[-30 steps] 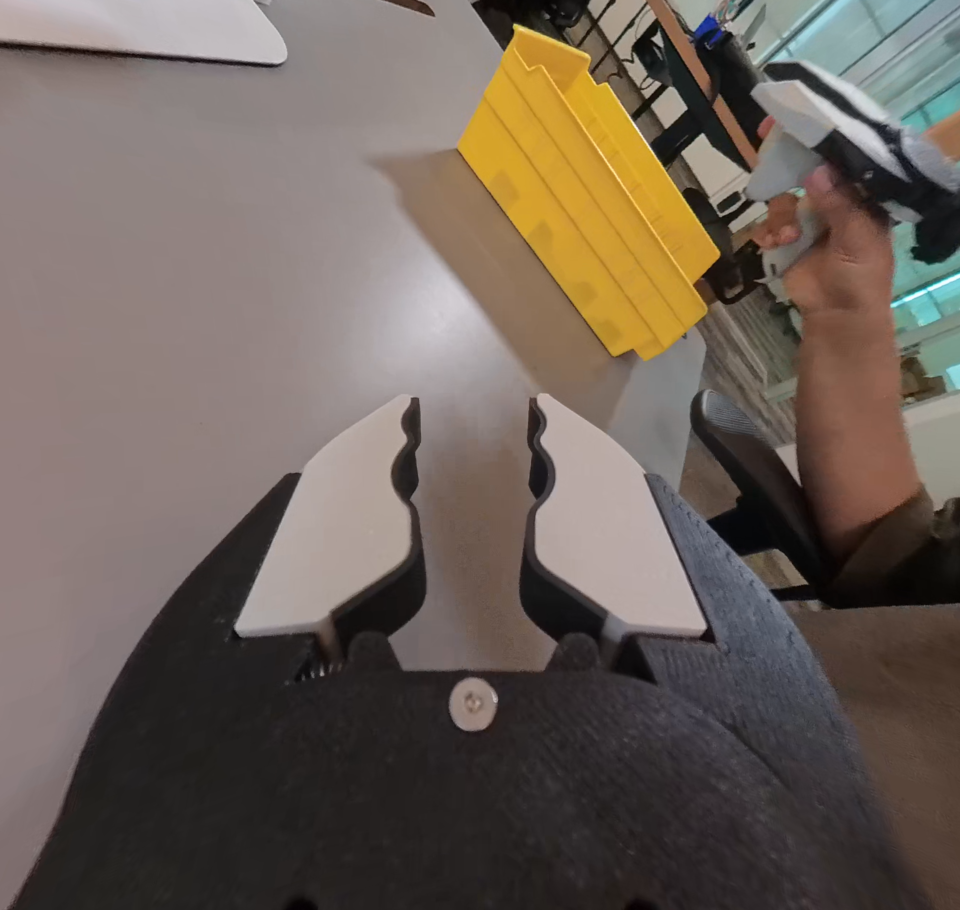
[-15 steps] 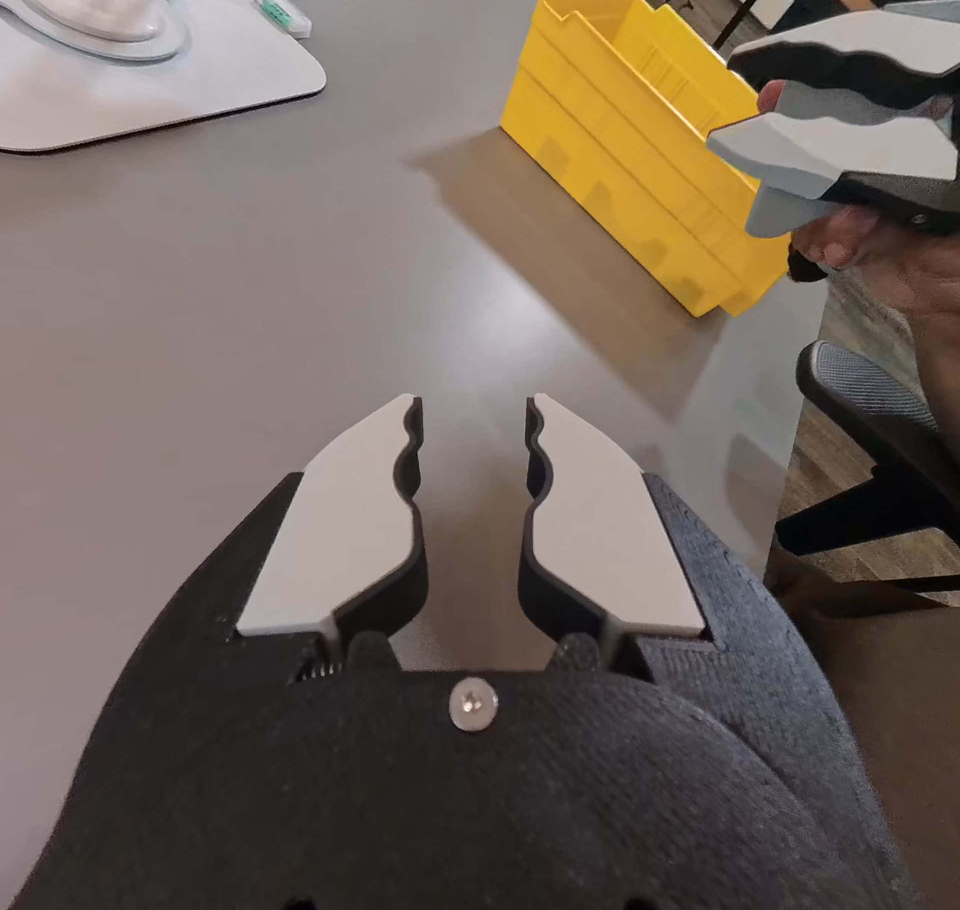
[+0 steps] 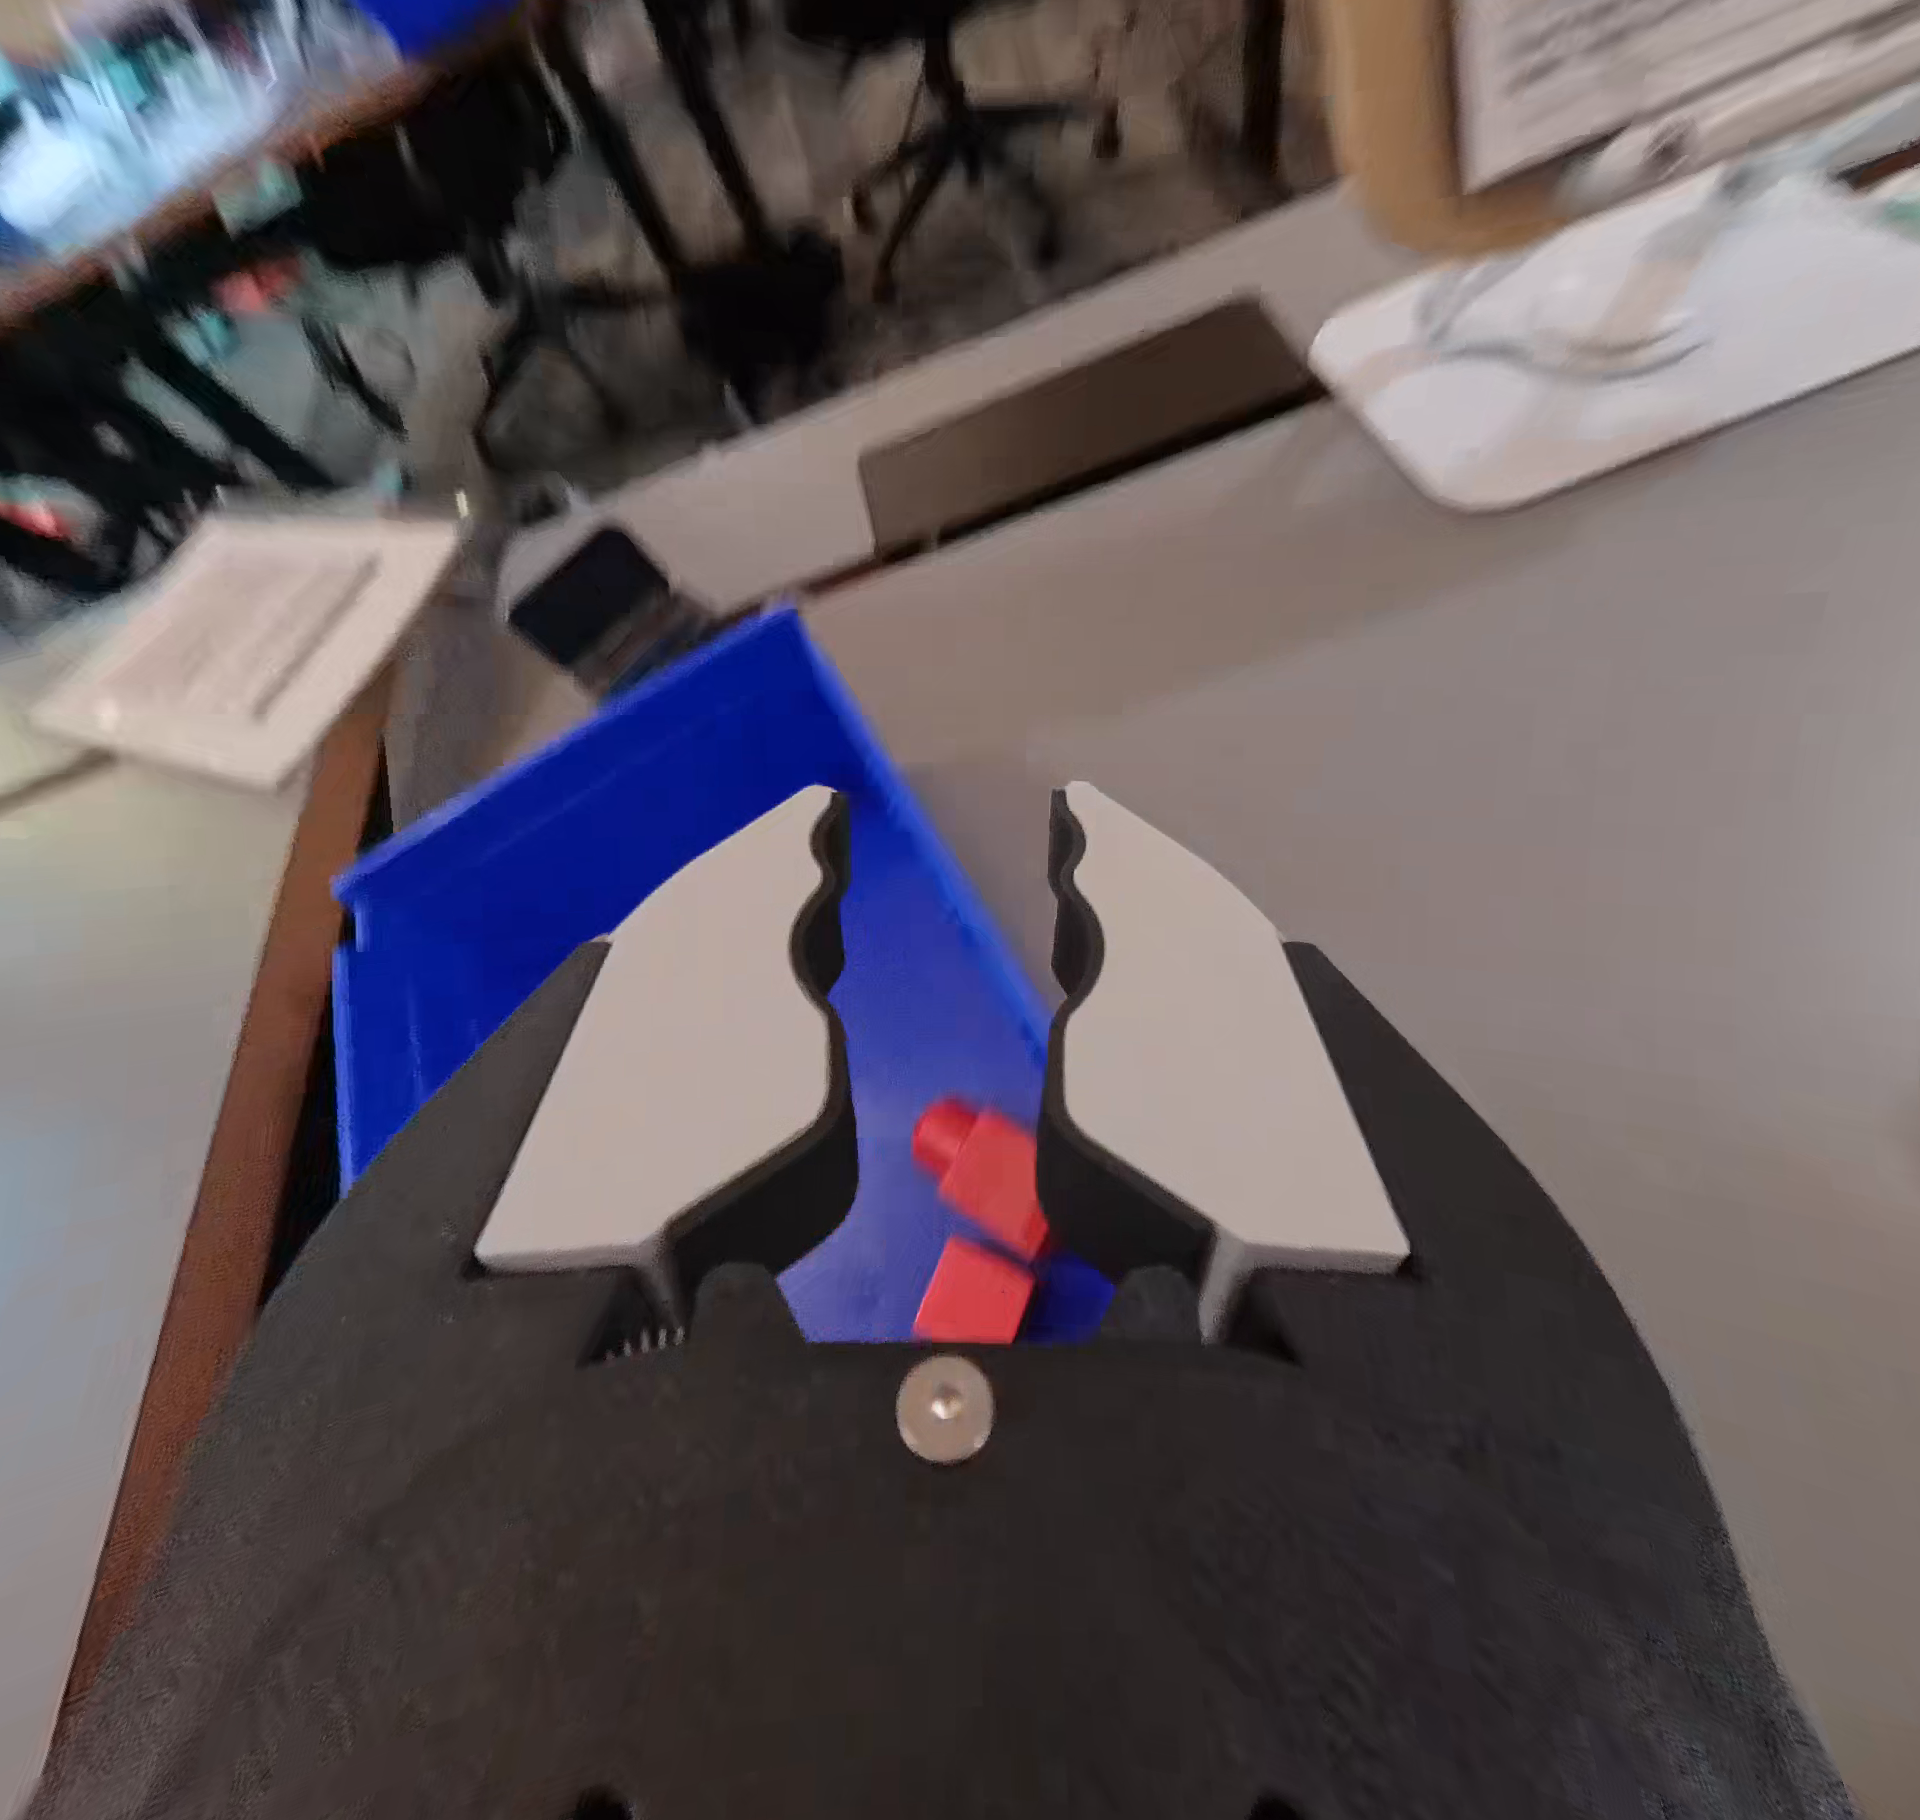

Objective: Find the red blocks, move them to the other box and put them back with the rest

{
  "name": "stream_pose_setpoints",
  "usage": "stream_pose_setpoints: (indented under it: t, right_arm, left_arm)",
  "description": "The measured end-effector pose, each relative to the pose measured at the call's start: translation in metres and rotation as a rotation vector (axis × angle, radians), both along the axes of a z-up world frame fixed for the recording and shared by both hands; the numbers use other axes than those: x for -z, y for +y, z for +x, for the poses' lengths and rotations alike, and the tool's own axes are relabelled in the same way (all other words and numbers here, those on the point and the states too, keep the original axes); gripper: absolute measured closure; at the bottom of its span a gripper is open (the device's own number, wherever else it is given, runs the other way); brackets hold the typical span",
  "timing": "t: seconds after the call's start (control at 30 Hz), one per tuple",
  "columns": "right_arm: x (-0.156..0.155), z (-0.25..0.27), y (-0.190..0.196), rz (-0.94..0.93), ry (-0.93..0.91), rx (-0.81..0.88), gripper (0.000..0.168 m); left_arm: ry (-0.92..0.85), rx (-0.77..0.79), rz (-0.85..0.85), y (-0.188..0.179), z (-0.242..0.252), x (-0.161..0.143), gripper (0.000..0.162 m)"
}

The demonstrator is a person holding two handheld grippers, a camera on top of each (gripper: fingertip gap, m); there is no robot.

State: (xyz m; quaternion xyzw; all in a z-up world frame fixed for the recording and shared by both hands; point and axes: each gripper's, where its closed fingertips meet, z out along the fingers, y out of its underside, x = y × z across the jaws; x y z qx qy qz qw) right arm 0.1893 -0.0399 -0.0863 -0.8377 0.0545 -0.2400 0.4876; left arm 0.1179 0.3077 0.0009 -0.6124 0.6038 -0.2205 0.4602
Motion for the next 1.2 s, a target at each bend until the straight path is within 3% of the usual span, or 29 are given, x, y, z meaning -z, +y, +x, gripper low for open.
stream_pose_setpoints:
  t: [0.2, 0.33, 0.4, 0.5, 0.7, 0.77, 0.97, 1.07, 1.13, 1.2]
  right_arm:
    - [0.004, 0.002, -0.003, -0.021, -0.002, 0.006, 0.13]
    - [0.004, 0.002, -0.004, -0.025, -0.007, 0.005, 0.13]
    - [0.005, 0.002, -0.003, -0.031, -0.012, 0.002, 0.13]
    - [0.007, 0.0, -0.003, -0.04, -0.014, -0.007, 0.13]
    - [0.007, 0.0, -0.004, -0.062, -0.052, -0.013, 0.131]
    - [0.007, -0.001, -0.004, -0.068, -0.054, -0.016, 0.131]
    - [0.007, -0.001, -0.003, -0.075, -0.069, -0.021, 0.131]
    - [0.008, -0.002, -0.003, -0.08, -0.07, -0.025, 0.131]
    - [0.008, -0.002, -0.003, -0.081, -0.077, -0.027, 0.131]
    - [0.007, -0.003, -0.003, -0.082, -0.085, -0.029, 0.132]
  left_arm:
    - [0.346, 0.016, -0.435, 0.017, -0.04, 0.089, 0.122]
    - [0.517, -0.017, -0.4, 0.029, -0.062, 0.126, 0.122]
    - [0.554, -0.046, -0.363, 0.035, -0.065, 0.137, 0.129]
    - [0.583, -0.014, -0.42, 0.025, -0.062, 0.153, 0.127]
    - [0.524, -0.014, -0.448, 0.027, -0.052, 0.153, 0.129]
    - [0.487, -0.078, -0.421, 0.042, -0.051, 0.15, 0.159]
    - [0.319, -0.088, -0.546, 0.049, -0.046, 0.126, 0.159]
    - [0.328, 0.013, -0.663, 0.025, -0.043, 0.126, 0.135]
    - [0.392, -0.028, -0.571, 0.031, -0.045, 0.138, 0.127]
    - [0.484, -0.079, -0.46, 0.038, -0.051, 0.153, 0.132]
